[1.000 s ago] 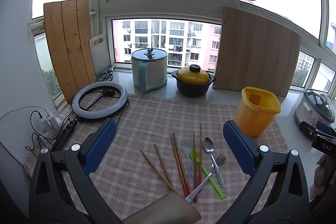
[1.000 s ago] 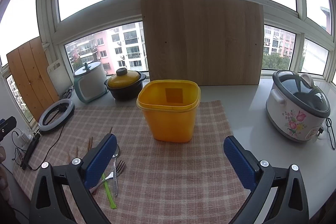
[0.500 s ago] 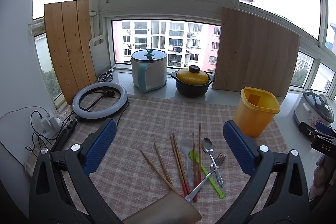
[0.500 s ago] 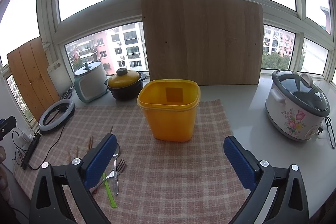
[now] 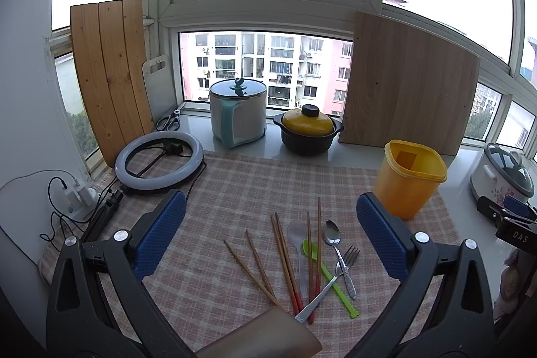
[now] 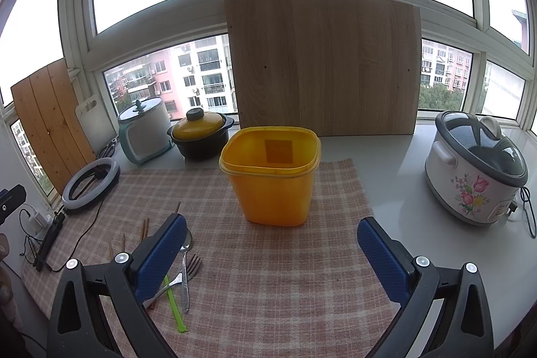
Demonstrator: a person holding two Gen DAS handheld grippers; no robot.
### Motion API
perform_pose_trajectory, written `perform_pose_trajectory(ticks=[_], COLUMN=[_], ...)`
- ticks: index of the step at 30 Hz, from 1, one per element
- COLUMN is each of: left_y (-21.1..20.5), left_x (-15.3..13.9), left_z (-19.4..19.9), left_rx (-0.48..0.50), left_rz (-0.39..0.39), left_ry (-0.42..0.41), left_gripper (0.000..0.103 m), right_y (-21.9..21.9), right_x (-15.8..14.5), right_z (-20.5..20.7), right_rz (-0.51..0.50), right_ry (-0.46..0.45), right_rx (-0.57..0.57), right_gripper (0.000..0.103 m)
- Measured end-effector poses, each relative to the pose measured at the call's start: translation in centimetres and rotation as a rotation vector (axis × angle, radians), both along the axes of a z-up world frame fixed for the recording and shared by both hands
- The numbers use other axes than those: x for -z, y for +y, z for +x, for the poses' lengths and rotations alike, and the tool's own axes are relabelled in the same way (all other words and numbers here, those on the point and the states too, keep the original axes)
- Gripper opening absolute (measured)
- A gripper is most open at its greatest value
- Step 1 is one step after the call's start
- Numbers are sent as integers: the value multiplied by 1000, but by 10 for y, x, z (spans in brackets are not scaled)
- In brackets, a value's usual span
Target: Organize utensils
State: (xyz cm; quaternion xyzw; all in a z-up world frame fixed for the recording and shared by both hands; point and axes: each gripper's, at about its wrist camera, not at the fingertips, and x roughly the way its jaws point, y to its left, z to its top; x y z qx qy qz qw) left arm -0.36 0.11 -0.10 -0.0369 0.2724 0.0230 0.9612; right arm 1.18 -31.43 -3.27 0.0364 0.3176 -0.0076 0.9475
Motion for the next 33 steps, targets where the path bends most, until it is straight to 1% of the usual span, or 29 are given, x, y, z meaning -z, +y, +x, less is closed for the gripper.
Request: perform_pose_trajectory(ticks=[10,18,22,24,26,29,30,31,32,33], left_y=[0,3,13,21,29,42,46,50,54,58], left_x=[1,4,11,17,24,36,40,44,50,55], left_z=[-1,-3,6,11,13,15,16,17,19,21], left_rx=[-1,3,-16,-21,-31,-39,-42,-46,-47,-47], left_rz=[-1,-15,-39,-62,-79,-122,-138,-148,-164,-180], left_ry=[1,22,55,80,98,133,144,160,182,201], left_gripper=[103,103,103,103,103,103,98,91,87,81], right_y=[1,15,23,29,33,38,39,40,41,43], right_x=[1,8,10,13,15,20,22,24,26,29], right_z=[1,1,5,7,10,18,21,25,28,33], right_rz=[-4,-41,-79,-70,-56,-42,-39,-40,-40,-35], right_ry=[2,17,-5,0,10,34,40,48,57,69], right_rx=[0,-10,-40,-73,-103,-133,-143,-150,-156,-167], right_gripper=[103,103,103,101,97,95,94,93,89,87])
